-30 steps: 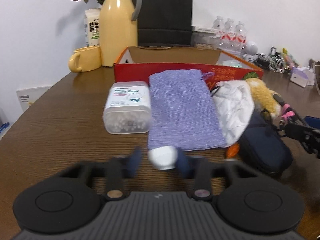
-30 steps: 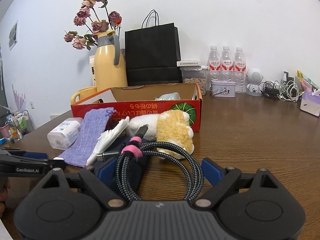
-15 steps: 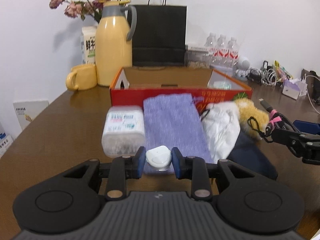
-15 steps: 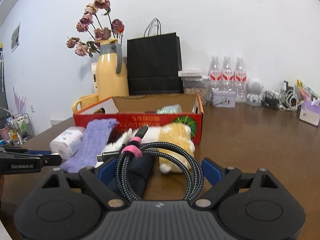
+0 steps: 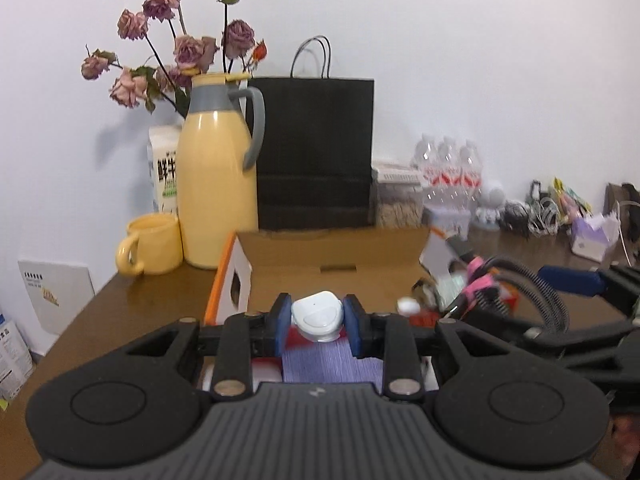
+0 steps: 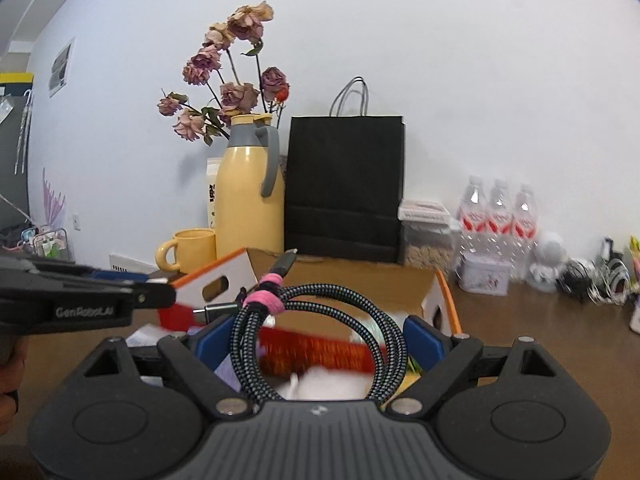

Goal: Organize objects
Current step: 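Carry cable and cap into the box and open both grippers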

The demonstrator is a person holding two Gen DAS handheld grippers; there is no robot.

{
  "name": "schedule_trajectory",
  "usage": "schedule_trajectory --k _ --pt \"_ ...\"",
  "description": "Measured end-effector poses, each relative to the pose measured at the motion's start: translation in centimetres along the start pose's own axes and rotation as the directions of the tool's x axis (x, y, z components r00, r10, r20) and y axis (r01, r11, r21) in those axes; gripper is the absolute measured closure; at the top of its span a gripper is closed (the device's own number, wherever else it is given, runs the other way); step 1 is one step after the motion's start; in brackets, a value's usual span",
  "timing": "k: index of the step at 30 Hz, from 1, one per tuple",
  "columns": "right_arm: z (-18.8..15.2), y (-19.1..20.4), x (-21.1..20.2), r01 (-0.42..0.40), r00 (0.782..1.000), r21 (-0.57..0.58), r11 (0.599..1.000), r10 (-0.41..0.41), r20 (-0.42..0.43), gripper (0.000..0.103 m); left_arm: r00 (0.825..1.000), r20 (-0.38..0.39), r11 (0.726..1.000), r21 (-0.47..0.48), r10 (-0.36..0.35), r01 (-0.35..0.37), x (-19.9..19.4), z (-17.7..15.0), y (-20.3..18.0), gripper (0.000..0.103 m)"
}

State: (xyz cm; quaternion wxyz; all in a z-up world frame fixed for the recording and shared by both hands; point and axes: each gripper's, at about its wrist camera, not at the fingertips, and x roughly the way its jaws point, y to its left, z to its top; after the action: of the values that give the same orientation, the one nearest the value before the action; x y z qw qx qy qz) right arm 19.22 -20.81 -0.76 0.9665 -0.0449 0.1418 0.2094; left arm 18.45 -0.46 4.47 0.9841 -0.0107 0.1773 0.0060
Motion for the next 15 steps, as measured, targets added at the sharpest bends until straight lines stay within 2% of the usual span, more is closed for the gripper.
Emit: schedule_trajectory --k 10,15 --pt "3.5 0.3 9.8 -0.004 0.998 -0.01 1.0 0.003 -0.055 0.013 1.0 0.015 0.999 -0.035 0.026 -0.026 6.8 3.6 1.0 0.074" --pt "3.8 -0.3 14.0 0.024 0.995 0.007 1.0 -0.023 -0.096 0.013 0.998 -0.003 0.991 -0.115 0.062 -0.062 10.9 4.5 1.8 0.074"
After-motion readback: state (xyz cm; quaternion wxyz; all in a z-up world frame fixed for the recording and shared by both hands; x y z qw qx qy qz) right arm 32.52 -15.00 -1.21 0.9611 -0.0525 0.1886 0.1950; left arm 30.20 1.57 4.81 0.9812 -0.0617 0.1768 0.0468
